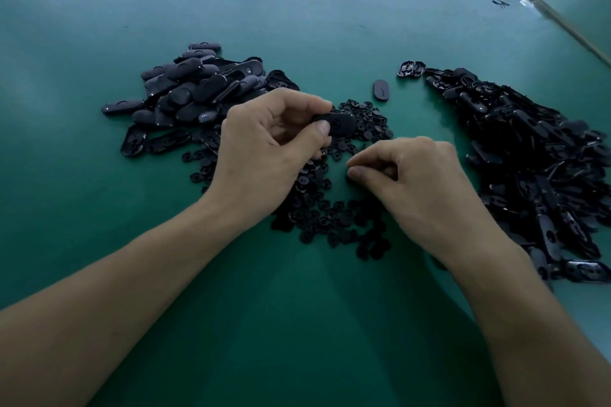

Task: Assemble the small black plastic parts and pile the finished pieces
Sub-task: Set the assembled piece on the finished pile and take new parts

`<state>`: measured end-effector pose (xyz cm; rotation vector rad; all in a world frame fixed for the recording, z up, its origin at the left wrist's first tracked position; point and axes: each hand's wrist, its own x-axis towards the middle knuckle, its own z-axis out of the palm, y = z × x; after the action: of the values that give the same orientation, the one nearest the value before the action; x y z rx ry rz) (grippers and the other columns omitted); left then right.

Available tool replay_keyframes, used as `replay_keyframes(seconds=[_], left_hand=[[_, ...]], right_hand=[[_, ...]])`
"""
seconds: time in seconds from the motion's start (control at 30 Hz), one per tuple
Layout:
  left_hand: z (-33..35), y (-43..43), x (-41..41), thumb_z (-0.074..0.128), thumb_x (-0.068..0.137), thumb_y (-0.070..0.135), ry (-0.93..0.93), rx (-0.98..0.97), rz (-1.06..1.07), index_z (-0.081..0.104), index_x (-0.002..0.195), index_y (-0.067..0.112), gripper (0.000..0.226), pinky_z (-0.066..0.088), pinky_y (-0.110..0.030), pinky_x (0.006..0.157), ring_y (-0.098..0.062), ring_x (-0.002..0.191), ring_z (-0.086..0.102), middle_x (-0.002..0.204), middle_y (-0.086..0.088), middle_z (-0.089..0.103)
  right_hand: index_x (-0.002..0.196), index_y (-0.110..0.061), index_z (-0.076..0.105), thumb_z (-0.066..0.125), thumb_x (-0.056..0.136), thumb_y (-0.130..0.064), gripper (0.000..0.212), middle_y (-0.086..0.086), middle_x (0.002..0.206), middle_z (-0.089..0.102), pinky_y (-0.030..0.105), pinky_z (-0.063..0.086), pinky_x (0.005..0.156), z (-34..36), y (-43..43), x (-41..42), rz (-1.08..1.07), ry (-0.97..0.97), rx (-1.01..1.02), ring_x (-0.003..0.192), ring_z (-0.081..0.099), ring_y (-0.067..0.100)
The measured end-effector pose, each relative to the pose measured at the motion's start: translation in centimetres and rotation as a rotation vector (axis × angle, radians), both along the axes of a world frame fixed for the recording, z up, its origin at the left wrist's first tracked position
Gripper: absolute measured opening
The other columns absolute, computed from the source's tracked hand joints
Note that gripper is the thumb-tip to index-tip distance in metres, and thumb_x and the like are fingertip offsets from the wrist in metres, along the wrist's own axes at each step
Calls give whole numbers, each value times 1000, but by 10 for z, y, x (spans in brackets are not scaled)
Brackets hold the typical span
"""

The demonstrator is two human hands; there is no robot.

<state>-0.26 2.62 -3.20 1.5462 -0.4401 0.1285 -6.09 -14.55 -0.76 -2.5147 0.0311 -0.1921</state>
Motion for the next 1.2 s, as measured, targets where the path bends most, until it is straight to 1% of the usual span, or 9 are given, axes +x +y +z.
replay_keyframes(seconds=[0.1,0.17,0.27,0.43,0.6,0.73,0.93,1.07,1.2], left_hand=[[0,0,0,70,88,3,13,-9,4,72,97,13,14,58,-26,68,-20,74,74,77,1,74],[0,0,0,70,88,2,19,-5,5,72,97,14,15,58,-26,68,-19,74,74,77,0,75],[-1,1,0,72,87,3,20,6,6,73,96,15,15,60,-28,69,-20,75,75,79,1,76],[1,2,-1,73,84,10,4,62,17,74,95,20,15,63,-39,73,-21,76,75,82,1,77],[1,1,-2,74,82,13,14,88,8,74,92,25,15,62,-47,77,-23,78,75,82,1,76],[3,0,-5,75,83,8,-24,135,-22,74,94,23,19,63,-39,76,-17,78,75,84,2,76],[5,-2,-11,76,82,3,-80,144,-94,74,95,14,17,59,-24,73,-11,77,74,85,2,77],[6,-2,-11,75,82,4,-82,132,-94,74,92,18,17,58,-25,72,-11,76,75,84,3,77],[6,-1,-8,74,82,3,-85,120,-55,74,91,22,20,61,-29,73,-14,77,75,85,3,77]], right_hand=[[98,-27,79,73,91,-23,11,-21,80,66,5,46,72,0,-2,0,15,-27,17,77,61,-3],[96,-26,79,74,90,-19,10,-21,79,68,9,49,72,-1,-1,0,8,-106,43,77,64,-3],[89,-26,77,78,86,-15,11,-18,72,69,10,50,67,0,-1,2,-24,-213,187,72,66,-1],[85,-30,73,81,82,-12,20,-7,74,73,31,59,70,1,0,3,-12,-217,468,70,71,12],[85,-28,71,77,86,-10,20,-3,73,72,25,56,62,2,4,3,30,-243,530,64,71,15],[86,-28,70,77,87,-10,19,-8,73,71,22,54,67,4,8,3,19,-303,514,68,70,12],[81,-29,70,79,83,-8,24,-6,71,72,24,55,63,0,17,1,11,-334,546,67,71,13],[81,-29,70,79,82,-7,24,-5,73,73,26,57,64,0,17,2,27,-330,619,67,70,13],[87,-24,72,78,80,4,30,-3,82,76,19,56,72,2,16,3,110,-252,696,77,72,9]])
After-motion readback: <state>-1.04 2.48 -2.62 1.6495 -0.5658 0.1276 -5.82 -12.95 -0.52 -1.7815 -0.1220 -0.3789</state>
